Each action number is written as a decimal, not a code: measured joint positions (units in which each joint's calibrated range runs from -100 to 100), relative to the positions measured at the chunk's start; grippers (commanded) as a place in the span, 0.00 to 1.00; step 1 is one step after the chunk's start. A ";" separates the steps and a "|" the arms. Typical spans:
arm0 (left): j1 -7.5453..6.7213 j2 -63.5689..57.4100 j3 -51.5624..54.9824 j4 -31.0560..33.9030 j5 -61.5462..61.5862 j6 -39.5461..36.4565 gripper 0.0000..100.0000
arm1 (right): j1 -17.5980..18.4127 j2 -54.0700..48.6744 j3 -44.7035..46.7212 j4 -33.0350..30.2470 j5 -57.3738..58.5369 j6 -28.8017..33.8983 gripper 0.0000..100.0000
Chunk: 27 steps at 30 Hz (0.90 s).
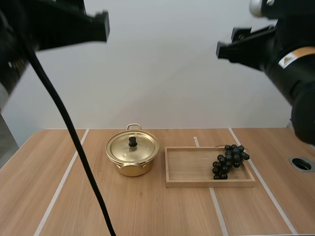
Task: Open the pot, put the pineapple inside, and close it
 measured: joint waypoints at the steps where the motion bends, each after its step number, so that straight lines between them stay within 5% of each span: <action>1: 0.00 -1.94 3.05 0.39 -0.15 0.00 1.00 | 0.00 -0.41 2.95 0.00 -0.26 0.00 1.00; 14: -0.20 -9.81 28.11 3.77 -0.73 -4.00 1.00 | 0.00 -6.57 25.39 -4.64 5.69 -0.91 1.00; 20: -2.45 -12.04 33.83 6.97 -0.73 -4.55 1.00 | 0.00 -12.64 28.94 -5.34 9.70 -1.10 1.00; 27: -3.04 -13.73 37.19 10.36 -0.73 -5.82 1.00 | 0.00 -24.94 29.08 -2.43 10.92 -1.10 1.00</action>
